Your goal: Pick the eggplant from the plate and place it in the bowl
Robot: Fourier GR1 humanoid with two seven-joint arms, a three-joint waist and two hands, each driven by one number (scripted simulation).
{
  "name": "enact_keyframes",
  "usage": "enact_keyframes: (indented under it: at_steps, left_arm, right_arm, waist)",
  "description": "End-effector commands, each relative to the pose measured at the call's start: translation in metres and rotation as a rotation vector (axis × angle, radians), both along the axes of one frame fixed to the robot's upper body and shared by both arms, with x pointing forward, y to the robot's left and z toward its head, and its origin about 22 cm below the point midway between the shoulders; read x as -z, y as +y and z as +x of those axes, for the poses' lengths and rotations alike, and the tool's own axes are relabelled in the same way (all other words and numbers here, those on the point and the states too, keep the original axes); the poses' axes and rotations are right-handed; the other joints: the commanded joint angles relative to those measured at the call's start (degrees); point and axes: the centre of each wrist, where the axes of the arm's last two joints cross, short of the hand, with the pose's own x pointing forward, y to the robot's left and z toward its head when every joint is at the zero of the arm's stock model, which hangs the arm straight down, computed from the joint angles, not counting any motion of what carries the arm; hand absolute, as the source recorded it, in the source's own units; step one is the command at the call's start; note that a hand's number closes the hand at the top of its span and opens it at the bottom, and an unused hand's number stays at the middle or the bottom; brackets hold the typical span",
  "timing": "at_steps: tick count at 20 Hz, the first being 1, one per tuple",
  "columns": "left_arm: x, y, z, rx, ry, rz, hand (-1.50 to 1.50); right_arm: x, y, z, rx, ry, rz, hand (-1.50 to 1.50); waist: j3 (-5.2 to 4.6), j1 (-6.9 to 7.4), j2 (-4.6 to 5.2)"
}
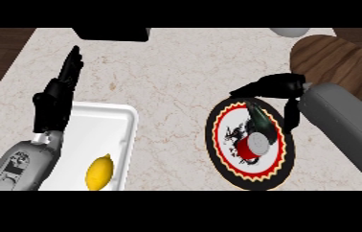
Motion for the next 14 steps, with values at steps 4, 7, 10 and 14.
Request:
enact_keyframes:
  at_steps: [4, 7, 10, 14]
  left_arm:
    - [-0.018, 0.003, 0.006, -0.011, -0.007, -0.011, 0.0]
    - [0.0, 0.006, 0.001, -0.007, 0.017, -0.011, 0.0]
    - [-0.014, -0.013, -0.001, -0.021, -0.011, -0.018, 0.0]
    - [-0.008, 0.0, -0.002, -0.008, -0.004, -0.015, 0.0]
  right_arm:
    - [0.018, 0.014, 0.015, -0.08, 0.134, 0.012, -1.5]
    - [0.048, 0.018, 0.006, -0.092, 0.135, 0.016, -1.5]
    - [0.065, 0.0, 0.0, -0.089, 0.14, 0.01, -1.5]
    - [0.071, 0.026, 0.005, -0.087, 0.167, 0.023, -1.5]
  waist:
    - [-0.01, -0.67, -0.17]
    - [-0.03, -1.0, -0.21]
    - [0.03, -0.65, -0.21]
    - [-0.01, -0.77, -0.24]
